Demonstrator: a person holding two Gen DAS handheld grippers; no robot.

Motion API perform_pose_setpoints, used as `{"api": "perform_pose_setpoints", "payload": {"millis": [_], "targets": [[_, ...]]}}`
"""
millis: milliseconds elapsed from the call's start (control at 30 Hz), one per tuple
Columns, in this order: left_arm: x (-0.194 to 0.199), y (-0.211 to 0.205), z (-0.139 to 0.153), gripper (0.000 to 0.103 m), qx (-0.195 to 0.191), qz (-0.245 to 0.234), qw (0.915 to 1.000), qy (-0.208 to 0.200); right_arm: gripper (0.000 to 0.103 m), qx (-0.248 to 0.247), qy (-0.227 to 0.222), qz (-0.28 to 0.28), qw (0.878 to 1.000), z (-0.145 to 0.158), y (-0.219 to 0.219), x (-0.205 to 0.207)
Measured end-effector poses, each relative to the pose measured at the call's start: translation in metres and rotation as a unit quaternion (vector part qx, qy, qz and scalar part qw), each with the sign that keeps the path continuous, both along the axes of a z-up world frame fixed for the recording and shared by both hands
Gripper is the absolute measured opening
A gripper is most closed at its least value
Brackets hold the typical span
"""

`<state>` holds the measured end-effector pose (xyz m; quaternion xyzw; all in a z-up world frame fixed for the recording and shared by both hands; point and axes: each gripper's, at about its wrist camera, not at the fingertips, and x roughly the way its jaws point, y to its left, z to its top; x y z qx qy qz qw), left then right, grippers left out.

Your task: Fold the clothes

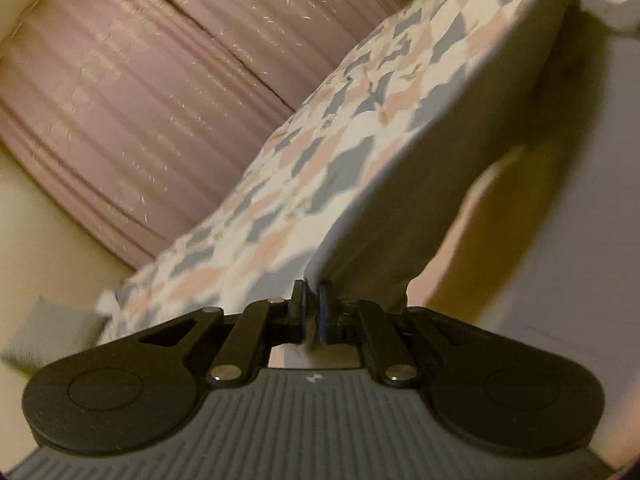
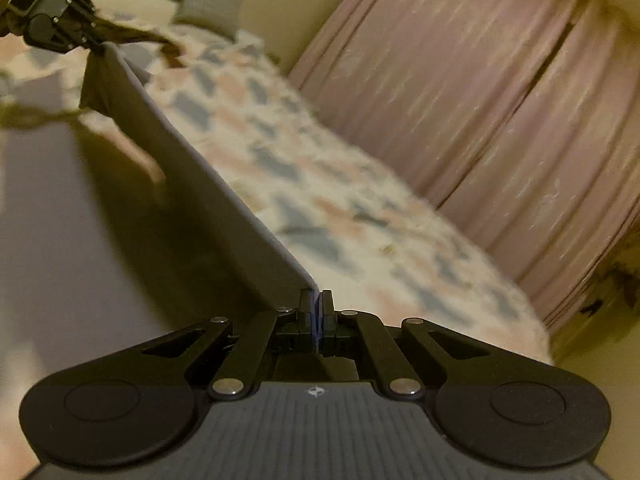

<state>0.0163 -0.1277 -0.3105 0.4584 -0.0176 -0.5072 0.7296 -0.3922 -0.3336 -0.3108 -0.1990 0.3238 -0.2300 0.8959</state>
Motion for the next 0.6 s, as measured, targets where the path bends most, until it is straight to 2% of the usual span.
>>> {"api": "perform_pose_setpoints", "payload": {"millis": [67,100,133,233,267,367,433,467,500,600], "targets": [[-0.022,0.034,-0.016,0.01,0.024,0.008,0.9996,0.009,0.001,0.022,0.034,-0.006,0.999,-0.024,0.032,-0.015],[-0.031,0.048,-0.027,0.011,0.039,0.016,0.999,0.016,0.004,0.039,0.048,-0.018,0.998,-0.036,0.044,-0.019],[-0.037,0.059,-0.038,0.011,0.055,0.026,0.9977,0.031,0.012,0.055,0.056,-0.031,0.996,-0.045,0.054,-0.024],[-0.05,0.087,-0.058,0.011,0.062,0.06,0.9939,0.068,0.03,0.111,0.021,-0.09,0.99,-0.053,0.072,-0.043],[-0.05,0.094,-0.057,0.016,0.052,0.075,0.9921,0.087,0.038,0.136,-0.002,-0.112,0.984,-0.049,0.073,-0.049],[-0.046,0.106,-0.039,0.026,0.002,0.113,0.9827,0.147,0.05,0.19,-0.065,-0.176,0.964,-0.035,0.064,-0.062],[-0.04,0.102,-0.021,0.03,-0.037,0.127,0.9746,0.181,0.052,0.242,-0.113,-0.217,0.939,-0.026,0.046,-0.069],[-0.034,0.095,-0.011,0.033,-0.053,0.134,0.9701,0.196,0.052,0.275,-0.145,-0.243,0.919,-0.025,0.034,-0.073],[-0.027,0.08,-0.004,0.034,-0.063,0.141,0.9651,0.212,0.052,0.307,-0.176,-0.268,0.896,-0.024,0.021,-0.077],[-0.009,0.036,-0.003,0.035,-0.054,0.152,0.9596,0.231,0.053,0.386,-0.261,-0.34,0.817,-0.028,-0.016,-0.095]]}}
